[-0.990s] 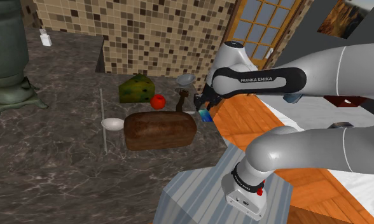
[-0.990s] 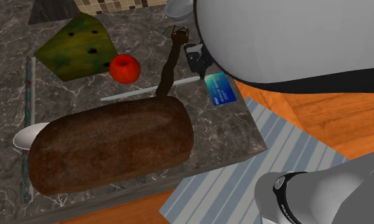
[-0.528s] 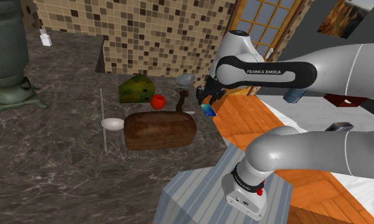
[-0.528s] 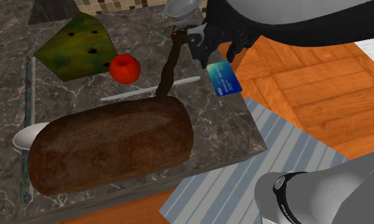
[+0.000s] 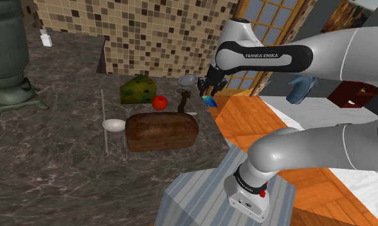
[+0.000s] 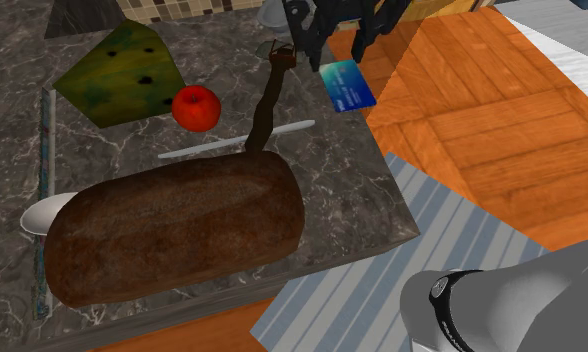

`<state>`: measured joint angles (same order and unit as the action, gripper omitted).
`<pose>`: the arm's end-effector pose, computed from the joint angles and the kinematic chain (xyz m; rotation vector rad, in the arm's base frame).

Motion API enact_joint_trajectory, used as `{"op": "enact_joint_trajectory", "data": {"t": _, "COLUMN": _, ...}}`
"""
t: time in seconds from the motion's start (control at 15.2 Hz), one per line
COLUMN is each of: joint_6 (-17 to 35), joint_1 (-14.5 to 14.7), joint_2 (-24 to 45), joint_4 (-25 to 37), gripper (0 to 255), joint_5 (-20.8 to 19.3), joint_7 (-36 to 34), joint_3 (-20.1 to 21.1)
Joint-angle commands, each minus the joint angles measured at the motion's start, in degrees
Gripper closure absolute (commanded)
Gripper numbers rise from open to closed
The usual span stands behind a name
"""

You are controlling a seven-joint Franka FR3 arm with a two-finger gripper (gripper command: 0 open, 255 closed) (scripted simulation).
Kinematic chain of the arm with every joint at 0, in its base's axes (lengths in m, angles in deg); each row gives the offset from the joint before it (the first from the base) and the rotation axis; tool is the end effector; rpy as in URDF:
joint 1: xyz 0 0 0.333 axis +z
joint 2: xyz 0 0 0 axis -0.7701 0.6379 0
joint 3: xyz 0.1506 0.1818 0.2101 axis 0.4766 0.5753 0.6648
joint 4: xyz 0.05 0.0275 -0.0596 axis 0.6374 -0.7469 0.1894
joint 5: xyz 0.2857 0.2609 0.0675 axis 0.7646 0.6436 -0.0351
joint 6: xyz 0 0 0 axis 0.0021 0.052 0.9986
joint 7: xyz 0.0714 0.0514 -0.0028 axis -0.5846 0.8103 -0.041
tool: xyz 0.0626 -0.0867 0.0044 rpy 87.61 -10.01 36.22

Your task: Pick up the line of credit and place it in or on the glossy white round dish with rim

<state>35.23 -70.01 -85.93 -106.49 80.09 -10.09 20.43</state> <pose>0.3482 -0.0870 0.4600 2.9112 -0.9536 0.1986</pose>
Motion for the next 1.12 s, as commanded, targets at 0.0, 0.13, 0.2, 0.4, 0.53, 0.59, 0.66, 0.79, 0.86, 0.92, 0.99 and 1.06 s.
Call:
{"op": "enact_joint_trajectory", "data": {"t": 0.0, "joint_6": 1.7, "joint_1": -0.9, "joint_2": 5.2, "joint_4": 3.5, "gripper": 255, "joint_5": -0.7, "joint_7": 0.7, "joint_3": -0.6}}
{"op": "enact_joint_trajectory", "data": {"t": 0.13, "joint_6": 2.7, "joint_1": -1.7, "joint_2": 9.9, "joint_4": 7.3, "gripper": 255, "joint_5": -1.4, "joint_7": 1.5, "joint_3": -1.2}}
{"op": "enact_joint_trajectory", "data": {"t": 0.2, "joint_6": 3.1, "joint_1": -2.0, "joint_2": 12.3, "joint_4": 9.2, "gripper": 255, "joint_5": -1.6, "joint_7": 1.9, "joint_3": -1.4}}
{"op": "enact_joint_trajectory", "data": {"t": 0.4, "joint_6": 3.8, "joint_1": -2.8, "joint_2": 19.1, "joint_4": 15.5, "gripper": 255, "joint_5": -2.3, "joint_7": 2.9, "joint_3": -2.2}}
{"op": "enact_joint_trajectory", "data": {"t": 0.53, "joint_6": 3.8, "joint_1": -3.3, "joint_2": 23.5, "joint_4": 19.9, "gripper": 255, "joint_5": -2.6, "joint_7": 3.6, "joint_3": -2.7}}
{"op": "enact_joint_trajectory", "data": {"t": 0.59, "joint_6": 3.7, "joint_1": -3.5, "joint_2": 25.7, "joint_4": 22.2, "gripper": 255, "joint_5": -2.7, "joint_7": 4.0, "joint_3": -2.9}}
{"op": "enact_joint_trajectory", "data": {"t": 0.66, "joint_6": 3.6, "joint_1": -3.7, "joint_2": 27.8, "joint_4": 24.5, "gripper": 255, "joint_5": -2.9, "joint_7": 4.3, "joint_3": -3.1}}
{"op": "enact_joint_trajectory", "data": {"t": 0.79, "joint_6": 3.0, "joint_1": -4.0, "joint_2": 32.1, "joint_4": 29.4, "gripper": 255, "joint_5": -3.0, "joint_7": 5.0, "joint_3": -3.5}}
{"op": "enact_joint_trajectory", "data": {"t": 0.86, "joint_6": 2.7, "joint_1": -4.2, "joint_2": 34.3, "joint_4": 31.9, "gripper": 255, "joint_5": -3.0, "joint_7": 5.4, "joint_3": -3.7}}
{"op": "enact_joint_trajectory", "data": {"t": 0.92, "joint_6": 2.2, "joint_1": -4.4, "joint_2": 36.4, "joint_4": 34.5, "gripper": 255, "joint_5": -3.1, "joint_7": 5.7, "joint_3": -3.8}}
{"op": "enact_joint_trajectory", "data": {"t": 0.99, "joint_6": 1.7, "joint_1": -4.5, "joint_2": 38.6, "joint_4": 37.2, "gripper": 255, "joint_5": -3.1, "joint_7": 6.1, "joint_3": -4.0}}
{"op": "enact_joint_trajectory", "data": {"t": 1.06, "joint_6": 1.1, "joint_1": -4.7, "joint_2": 40.8, "joint_4": 40.0, "gripper": 255, "joint_5": -3.1, "joint_7": 6.4, "joint_3": -4.1}}
